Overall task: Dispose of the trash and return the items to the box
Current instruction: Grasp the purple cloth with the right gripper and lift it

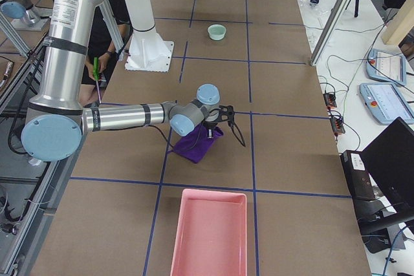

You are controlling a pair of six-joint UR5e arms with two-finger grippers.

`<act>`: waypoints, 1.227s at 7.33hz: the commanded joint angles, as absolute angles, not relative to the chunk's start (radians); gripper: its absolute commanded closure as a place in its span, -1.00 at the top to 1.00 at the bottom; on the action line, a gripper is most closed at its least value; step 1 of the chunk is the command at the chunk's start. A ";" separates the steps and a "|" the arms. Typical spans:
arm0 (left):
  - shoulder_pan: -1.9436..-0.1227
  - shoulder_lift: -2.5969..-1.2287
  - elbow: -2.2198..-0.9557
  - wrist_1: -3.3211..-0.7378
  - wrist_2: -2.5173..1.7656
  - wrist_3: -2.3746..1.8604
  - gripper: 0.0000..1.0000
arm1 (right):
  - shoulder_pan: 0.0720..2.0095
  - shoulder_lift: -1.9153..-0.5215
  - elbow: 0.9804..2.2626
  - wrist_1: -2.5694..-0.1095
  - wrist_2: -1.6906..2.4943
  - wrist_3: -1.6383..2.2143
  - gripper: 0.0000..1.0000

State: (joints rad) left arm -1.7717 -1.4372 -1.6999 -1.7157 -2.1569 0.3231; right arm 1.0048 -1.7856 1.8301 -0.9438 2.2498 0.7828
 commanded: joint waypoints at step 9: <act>-1.651 -1.370 -1.499 -1.920 -2.377 0.168 -1.00 | 1.503 -1.660 2.161 -1.599 2.395 0.355 -1.00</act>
State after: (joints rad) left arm -1.6993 -1.3704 -1.5499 -1.8441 -2.3307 0.2048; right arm 1.4457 -1.6648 2.1623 -1.5184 2.3992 0.4930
